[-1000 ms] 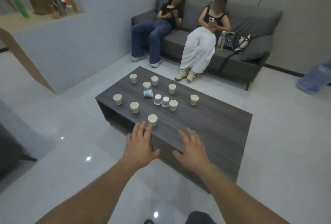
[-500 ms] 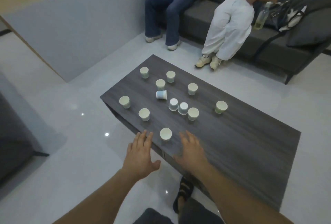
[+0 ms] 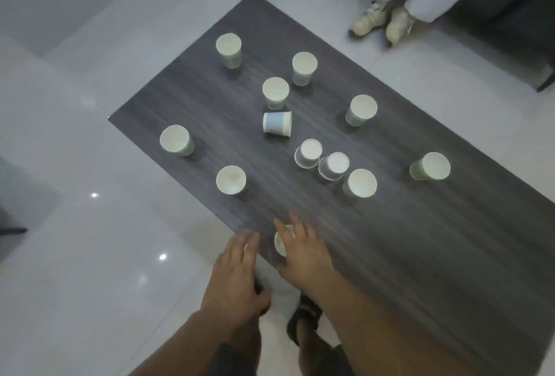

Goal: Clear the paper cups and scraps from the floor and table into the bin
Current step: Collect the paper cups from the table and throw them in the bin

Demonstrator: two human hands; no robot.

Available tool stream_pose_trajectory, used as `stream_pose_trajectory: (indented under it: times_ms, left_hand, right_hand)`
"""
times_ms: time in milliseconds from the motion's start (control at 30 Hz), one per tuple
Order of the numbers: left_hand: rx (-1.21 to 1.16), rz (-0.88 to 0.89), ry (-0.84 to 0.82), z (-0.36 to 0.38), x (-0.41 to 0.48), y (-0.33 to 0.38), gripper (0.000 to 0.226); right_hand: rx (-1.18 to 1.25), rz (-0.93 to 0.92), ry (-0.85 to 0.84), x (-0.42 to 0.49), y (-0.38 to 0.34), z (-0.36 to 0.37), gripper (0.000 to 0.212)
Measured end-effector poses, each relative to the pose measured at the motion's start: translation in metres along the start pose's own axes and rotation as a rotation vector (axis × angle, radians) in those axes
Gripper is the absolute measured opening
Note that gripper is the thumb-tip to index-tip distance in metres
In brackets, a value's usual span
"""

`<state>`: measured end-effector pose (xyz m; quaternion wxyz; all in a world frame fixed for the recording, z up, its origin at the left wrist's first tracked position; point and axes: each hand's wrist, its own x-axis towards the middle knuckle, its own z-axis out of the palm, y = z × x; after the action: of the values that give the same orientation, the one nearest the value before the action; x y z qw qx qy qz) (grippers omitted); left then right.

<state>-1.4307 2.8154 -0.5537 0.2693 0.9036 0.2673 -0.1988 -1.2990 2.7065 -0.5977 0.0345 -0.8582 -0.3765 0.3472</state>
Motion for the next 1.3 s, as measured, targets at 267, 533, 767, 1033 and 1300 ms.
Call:
stream_pose_trajectory:
  times_ms: [267,533,767,1033,1300]
  left_hand:
    - [-0.140,0.167,-0.088,0.009,0.062,-0.012,0.095]
    - [-0.252,0.343,-0.233,-0.001,0.110,0.039,0.082]
    - [-0.329,0.306,-0.156,0.010,0.126,0.102,0.096]
    - [-0.245,0.410,0.043,0.010,0.158,0.181,0.078]
    - [-0.197,0.364,0.075,0.010,0.170,0.189,0.079]
  right_hand:
    - [0.616,0.375,0.174,0.010,0.015,0.003,0.078]
    - [1.063,0.283,0.166,-0.023,0.042,-0.033,0.074]
    - [0.517,0.349,0.656,-0.013,0.139,-0.082,0.055]
    - [0.080,0.520,0.407,0.038,0.258,-0.135,0.081]
    - [0.124,0.486,0.283,0.060,0.282,-0.121,0.069]
